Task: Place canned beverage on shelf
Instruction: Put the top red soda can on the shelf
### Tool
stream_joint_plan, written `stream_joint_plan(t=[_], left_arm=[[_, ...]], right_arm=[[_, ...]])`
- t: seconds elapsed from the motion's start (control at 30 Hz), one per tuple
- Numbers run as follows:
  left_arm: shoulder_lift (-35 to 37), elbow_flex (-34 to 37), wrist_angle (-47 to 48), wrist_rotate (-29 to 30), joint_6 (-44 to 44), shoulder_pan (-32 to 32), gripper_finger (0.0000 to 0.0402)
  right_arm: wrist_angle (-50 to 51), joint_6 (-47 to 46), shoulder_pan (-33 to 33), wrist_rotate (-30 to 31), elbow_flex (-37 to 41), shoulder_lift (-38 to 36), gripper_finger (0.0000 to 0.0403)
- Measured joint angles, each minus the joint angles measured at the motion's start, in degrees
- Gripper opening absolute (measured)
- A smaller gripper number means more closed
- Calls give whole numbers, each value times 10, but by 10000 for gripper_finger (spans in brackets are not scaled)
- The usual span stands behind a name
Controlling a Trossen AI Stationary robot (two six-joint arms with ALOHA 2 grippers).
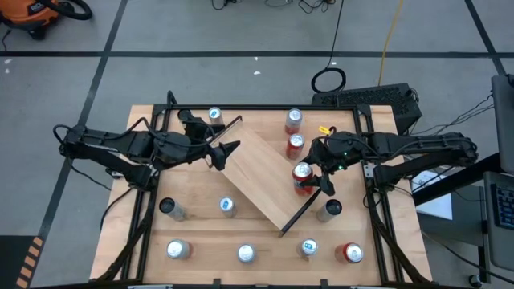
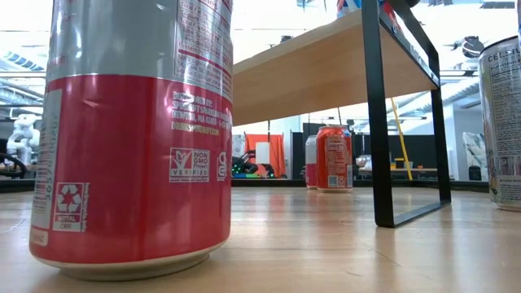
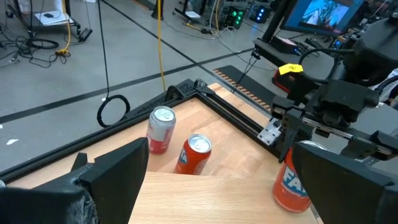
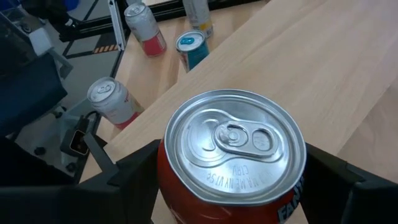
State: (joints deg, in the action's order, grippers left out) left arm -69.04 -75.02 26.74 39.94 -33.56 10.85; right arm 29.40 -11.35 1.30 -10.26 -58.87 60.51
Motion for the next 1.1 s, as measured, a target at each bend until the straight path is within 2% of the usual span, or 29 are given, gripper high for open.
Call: stream_joint_plan(t=[0.6,0.9,1.1], left_arm=[[0,0,-1,0,-2,0,397],[0,0,-1,0,-1,0,397],[0,0,-1,0,-1,0,397]], right_arm=[[6,0,0,-1,0,-1,280],[9,-2,0,-3,1,-6,318],[9,-17,0,-20,1,-6,326]])
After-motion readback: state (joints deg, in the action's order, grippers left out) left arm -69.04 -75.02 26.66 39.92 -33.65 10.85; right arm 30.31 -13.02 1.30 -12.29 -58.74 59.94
